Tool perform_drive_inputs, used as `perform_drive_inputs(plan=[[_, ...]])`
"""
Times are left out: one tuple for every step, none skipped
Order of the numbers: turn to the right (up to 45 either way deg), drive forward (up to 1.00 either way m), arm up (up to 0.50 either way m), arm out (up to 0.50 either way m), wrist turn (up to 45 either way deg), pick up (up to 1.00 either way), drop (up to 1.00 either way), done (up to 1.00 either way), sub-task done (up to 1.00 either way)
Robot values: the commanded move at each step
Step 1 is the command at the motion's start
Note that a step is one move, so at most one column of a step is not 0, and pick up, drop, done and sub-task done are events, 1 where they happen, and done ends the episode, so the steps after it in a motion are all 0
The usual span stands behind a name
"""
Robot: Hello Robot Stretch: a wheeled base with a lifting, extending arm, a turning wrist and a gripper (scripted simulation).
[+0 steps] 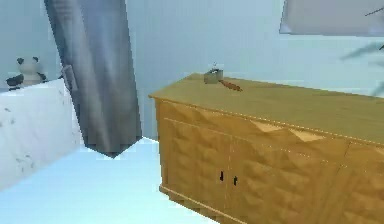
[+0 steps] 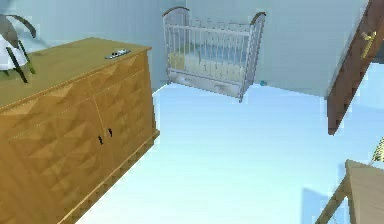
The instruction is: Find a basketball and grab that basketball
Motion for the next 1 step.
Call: perform_drive_inputs(plan=[[27.0, 0.0, 0.0, 0.0, 0.0, 0.0, 0.0, 0.0, 0.0]])
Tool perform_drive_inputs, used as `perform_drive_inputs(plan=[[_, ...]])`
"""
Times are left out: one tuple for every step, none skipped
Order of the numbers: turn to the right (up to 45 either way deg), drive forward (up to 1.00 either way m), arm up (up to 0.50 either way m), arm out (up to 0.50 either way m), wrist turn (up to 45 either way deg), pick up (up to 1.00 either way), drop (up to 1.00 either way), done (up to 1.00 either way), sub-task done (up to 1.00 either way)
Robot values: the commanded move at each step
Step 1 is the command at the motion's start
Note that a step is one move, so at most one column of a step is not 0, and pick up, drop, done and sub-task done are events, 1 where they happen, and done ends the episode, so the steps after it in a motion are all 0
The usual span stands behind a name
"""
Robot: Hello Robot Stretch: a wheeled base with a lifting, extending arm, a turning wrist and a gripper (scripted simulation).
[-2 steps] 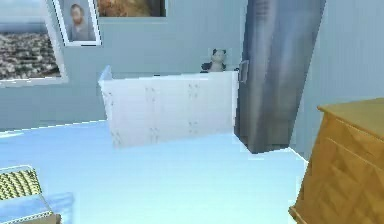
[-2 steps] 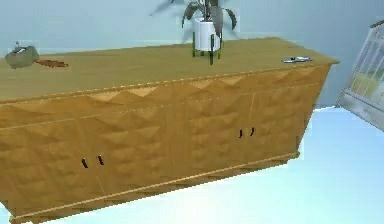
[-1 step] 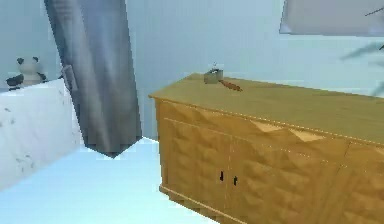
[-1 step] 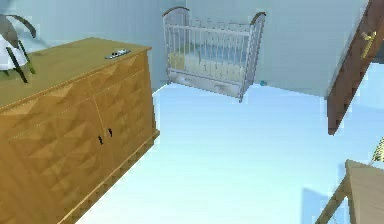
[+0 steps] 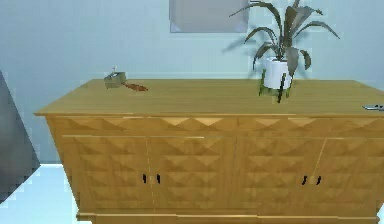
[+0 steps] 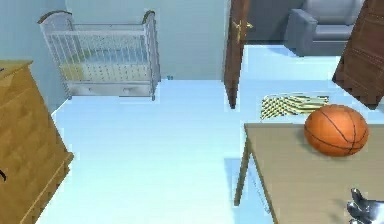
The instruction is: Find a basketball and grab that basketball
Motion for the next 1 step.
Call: perform_drive_inputs(plan=[[0.0, 0.15, 0.0, 0.0, 0.0, 0.0, 0.0, 0.0, 0.0]])
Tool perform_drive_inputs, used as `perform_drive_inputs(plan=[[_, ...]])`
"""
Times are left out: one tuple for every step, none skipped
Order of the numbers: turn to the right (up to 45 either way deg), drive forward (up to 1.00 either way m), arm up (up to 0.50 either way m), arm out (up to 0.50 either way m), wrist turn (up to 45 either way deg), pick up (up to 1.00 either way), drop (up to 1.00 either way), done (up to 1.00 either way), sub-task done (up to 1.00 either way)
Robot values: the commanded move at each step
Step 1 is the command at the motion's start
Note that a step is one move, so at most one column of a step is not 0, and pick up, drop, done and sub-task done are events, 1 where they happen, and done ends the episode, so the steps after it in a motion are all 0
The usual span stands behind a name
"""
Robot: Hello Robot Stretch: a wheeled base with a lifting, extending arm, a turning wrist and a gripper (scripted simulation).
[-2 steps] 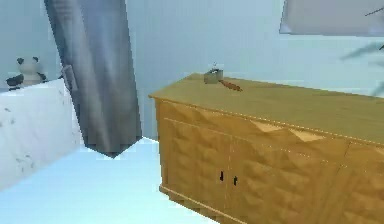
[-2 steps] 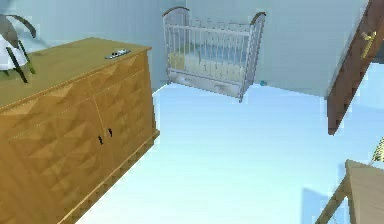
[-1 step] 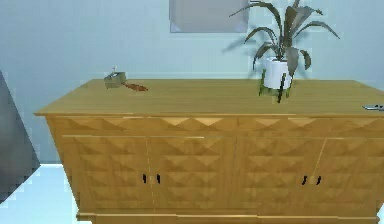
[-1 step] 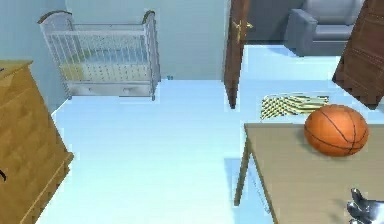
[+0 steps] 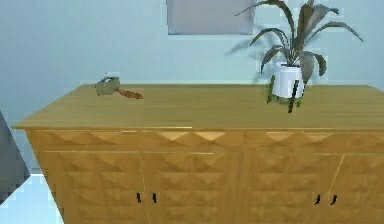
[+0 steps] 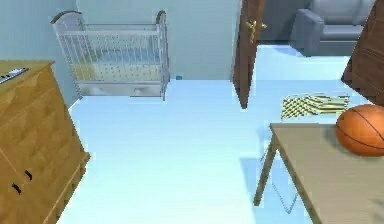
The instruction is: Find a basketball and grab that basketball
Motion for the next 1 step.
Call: perform_drive_inputs(plan=[[45.0, 0.0, 0.0, 0.0, 0.0, 0.0, 0.0, 0.0, 0.0]])
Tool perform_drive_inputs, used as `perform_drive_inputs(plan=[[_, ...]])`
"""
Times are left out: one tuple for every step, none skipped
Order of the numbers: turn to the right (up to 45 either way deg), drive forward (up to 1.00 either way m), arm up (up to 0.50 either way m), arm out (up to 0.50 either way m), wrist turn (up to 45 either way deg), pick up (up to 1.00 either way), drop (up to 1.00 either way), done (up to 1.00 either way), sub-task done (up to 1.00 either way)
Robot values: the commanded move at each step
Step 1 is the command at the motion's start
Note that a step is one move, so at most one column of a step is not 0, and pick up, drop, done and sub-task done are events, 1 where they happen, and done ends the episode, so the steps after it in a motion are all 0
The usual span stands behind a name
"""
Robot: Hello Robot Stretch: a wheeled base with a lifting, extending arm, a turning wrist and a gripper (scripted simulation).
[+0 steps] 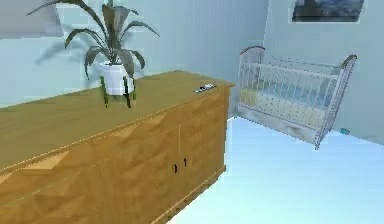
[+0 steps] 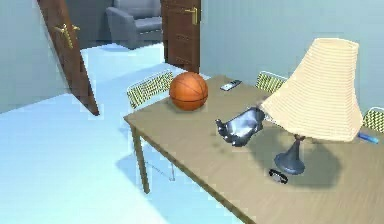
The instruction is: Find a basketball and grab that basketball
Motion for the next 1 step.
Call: perform_drive_inputs(plan=[[42.0, 0.0, 0.0, 0.0, 0.0, 0.0, 0.0, 0.0, 0.0]])
